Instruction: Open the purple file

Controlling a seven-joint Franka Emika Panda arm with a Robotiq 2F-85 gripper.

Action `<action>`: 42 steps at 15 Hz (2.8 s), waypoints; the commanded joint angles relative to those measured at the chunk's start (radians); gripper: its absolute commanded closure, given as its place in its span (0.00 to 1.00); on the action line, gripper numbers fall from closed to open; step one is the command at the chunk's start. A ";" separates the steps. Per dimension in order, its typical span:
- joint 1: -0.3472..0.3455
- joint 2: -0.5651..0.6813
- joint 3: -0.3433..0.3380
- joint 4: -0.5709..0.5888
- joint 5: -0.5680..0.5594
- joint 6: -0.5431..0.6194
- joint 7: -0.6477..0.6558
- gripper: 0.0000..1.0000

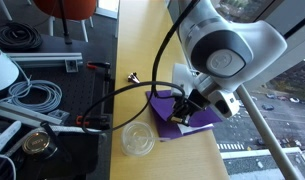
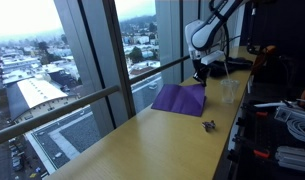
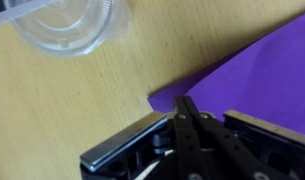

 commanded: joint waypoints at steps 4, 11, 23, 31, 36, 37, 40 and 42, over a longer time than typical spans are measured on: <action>0.086 -0.267 -0.048 -0.095 -0.261 -0.054 0.138 1.00; 0.184 -0.507 0.086 -0.341 -0.735 -0.007 0.459 1.00; 0.195 -0.532 0.274 -0.655 -1.029 0.116 0.754 1.00; 0.192 -0.561 0.302 -0.637 -0.819 0.179 0.530 1.00; 0.186 -0.538 0.296 -0.601 -0.641 0.257 0.303 1.00; 0.184 -0.535 0.295 -0.592 -0.614 0.257 0.269 1.00; 0.181 -0.538 0.295 -0.577 -0.552 0.243 0.209 0.70; 0.176 -0.551 0.293 -0.578 -0.515 0.245 0.176 0.61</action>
